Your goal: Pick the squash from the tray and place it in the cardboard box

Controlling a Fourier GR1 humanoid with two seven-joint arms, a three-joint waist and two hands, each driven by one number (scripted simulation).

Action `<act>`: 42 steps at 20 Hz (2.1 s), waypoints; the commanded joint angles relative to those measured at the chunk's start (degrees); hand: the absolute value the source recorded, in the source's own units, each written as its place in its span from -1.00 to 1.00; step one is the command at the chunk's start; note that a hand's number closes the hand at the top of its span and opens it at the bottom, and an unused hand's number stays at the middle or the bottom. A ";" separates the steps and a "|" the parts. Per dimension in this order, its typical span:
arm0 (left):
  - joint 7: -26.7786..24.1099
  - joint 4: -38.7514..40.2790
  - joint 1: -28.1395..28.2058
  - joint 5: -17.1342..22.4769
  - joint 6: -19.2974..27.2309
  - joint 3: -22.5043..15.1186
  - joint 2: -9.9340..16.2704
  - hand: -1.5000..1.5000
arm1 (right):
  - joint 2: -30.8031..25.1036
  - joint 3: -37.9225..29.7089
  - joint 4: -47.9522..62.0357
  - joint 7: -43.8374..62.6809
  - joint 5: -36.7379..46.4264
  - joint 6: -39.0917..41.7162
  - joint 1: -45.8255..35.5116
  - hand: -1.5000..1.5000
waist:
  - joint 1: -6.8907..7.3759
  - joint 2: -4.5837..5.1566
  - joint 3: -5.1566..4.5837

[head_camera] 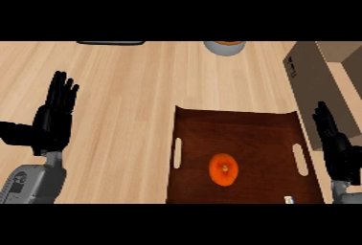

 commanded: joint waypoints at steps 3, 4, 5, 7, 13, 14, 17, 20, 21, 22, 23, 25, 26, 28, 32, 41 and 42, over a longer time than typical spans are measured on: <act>5.76 -3.63 4.10 -0.56 -1.45 -0.71 3.07 0.00 | 3.01 6.57 -11.80 6.82 0.45 2.95 -3.80 -1.00 | -0.87 -0.17 0.41; 6.81 -2.77 5.63 1.32 -5.41 0.61 6.21 0.00 | 2.81 6.16 -10.09 4.98 -2.50 7.54 -5.37 -1.00 | -0.15 -0.07 0.45; 9.57 -4.46 4.99 0.73 -3.92 -0.04 6.63 0.00 | 2.13 7.01 -15.24 8.30 -4.54 9.66 -6.70 -1.00 | -0.28 -0.45 0.43; 10.38 -2.07 6.72 1.86 -6.23 -1.60 5.71 0.00 | -6.29 4.84 -12.33 2.20 14.62 -3.90 -5.18 -1.00 | -1.74 -0.85 -0.04; 15.40 -8.08 9.41 4.97 -8.53 0.95 9.06 0.00 | 4.56 6.89 -28.51 -14.56 7.31 -1.98 5.51 -1.00 | -2.03 -0.36 0.48; 16.85 -10.02 9.13 4.65 -7.33 0.36 8.59 0.00 | 3.18 7.68 -29.82 -17.37 9.13 -1.27 8.54 -1.00 | -2.20 -0.36 0.50; 15.77 -8.92 10.18 4.90 -8.98 1.43 8.89 0.00 | -0.84 13.40 -39.07 -6.58 17.70 -2.95 11.46 -1.00 | -2.19 -0.27 0.34; 17.33 -11.20 10.85 5.09 -8.26 1.36 9.45 0.00 | -11.52 12.24 -36.39 0.43 23.61 1.95 12.64 -1.00 | -2.17 -0.45 0.21; 16.97 -9.99 9.41 4.29 -7.90 0.85 9.01 0.00 | -13.02 13.74 -36.76 5.24 27.48 2.46 9.68 -1.00 | -1.90 -0.20 0.04; 15.16 -9.86 12.50 4.16 -8.90 0.60 8.65 0.00 | -16.42 12.50 -38.24 8.30 28.47 4.19 11.03 -1.00 | -1.89 -0.40 -0.08; 17.55 -9.89 9.44 4.82 -8.55 1.08 9.47 0.00 | -17.82 13.56 -38.39 12.20 31.23 5.35 9.91 -1.00 | -2.13 -0.20 -0.10; 16.13 -11.01 10.75 4.20 -8.31 0.80 8.73 0.00 | -20.12 14.35 -41.78 20.67 32.89 9.27 7.84 -1.00 | -1.16 -0.15 -0.05; 16.69 -10.33 10.24 5.54 -9.55 1.63 9.30 0.00 | -19.86 17.00 -43.49 24.51 35.56 10.25 7.64 -1.00 | -1.19 -0.10 -0.05; 16.45 -9.57 10.08 4.05 -9.35 0.82 9.27 0.00 | -20.01 19.59 -45.77 32.53 37.68 14.49 4.13 -1.00 | -0.69 0.10 0.02; 17.65 -9.94 7.87 4.30 -8.70 0.91 8.56 0.00 | -17.80 25.33 -49.84 48.20 37.38 24.50 -1.71 -1.00 | -0.47 0.19 0.10; 18.43 -10.70 9.37 2.39 -9.03 0.62 6.43 0.00 | -0.90 30.14 -43.21 69.29 32.49 35.59 -13.30 -1.00 | -1.26 0.12 0.41; 17.84 -11.10 9.27 1.55 -7.84 0.83 5.30 0.00 | 0.82 28.41 -41.83 70.35 30.35 38.23 -16.49 -1.00 | -1.14 0.15 0.41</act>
